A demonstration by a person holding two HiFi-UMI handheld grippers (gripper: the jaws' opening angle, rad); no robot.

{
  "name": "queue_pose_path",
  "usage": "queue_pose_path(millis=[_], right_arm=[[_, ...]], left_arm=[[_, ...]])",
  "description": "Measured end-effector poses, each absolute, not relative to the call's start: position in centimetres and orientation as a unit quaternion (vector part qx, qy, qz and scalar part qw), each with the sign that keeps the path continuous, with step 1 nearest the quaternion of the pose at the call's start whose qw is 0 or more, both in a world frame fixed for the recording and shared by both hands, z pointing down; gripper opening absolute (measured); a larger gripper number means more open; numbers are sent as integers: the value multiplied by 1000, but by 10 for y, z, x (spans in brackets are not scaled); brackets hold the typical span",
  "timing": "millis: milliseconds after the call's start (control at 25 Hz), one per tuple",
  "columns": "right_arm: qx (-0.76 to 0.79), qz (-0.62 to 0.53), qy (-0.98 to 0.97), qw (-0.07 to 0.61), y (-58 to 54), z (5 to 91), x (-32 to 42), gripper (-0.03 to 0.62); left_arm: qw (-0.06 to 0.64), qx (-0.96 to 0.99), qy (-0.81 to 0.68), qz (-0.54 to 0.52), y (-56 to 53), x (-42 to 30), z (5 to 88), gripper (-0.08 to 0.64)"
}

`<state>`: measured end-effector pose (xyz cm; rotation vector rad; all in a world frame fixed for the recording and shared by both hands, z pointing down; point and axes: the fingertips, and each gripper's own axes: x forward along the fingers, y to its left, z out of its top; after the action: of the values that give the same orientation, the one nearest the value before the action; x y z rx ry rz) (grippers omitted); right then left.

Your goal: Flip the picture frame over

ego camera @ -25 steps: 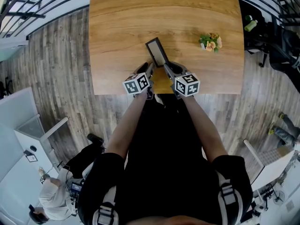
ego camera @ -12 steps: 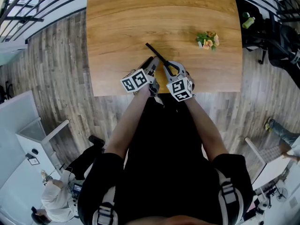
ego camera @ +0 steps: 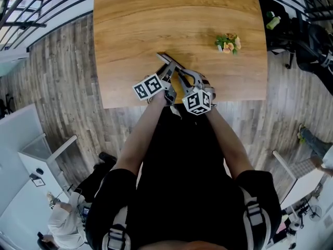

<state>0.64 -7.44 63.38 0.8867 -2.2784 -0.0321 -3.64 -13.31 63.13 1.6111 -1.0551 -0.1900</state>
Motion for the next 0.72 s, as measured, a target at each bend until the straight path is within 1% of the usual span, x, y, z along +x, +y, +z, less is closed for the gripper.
queue_pose_path(millis=[120,480,600,720], right_arm=[[332,-75,-863,374,-74,633,7,77],[318,-197,-825,423,-71,637,13,77],[315,-221,-817,430,-71,636,12,80],[314,-226,-817,428,-71,636,9,96]], left_arm=[[580,673,-452,-81,-134,-36,634,149],[631,628,-442,-110,-131,-33,644,149],[641,617,-437,-129,-133,-34,643,136],[641,617,-430,-152,-138,-34,636,109]])
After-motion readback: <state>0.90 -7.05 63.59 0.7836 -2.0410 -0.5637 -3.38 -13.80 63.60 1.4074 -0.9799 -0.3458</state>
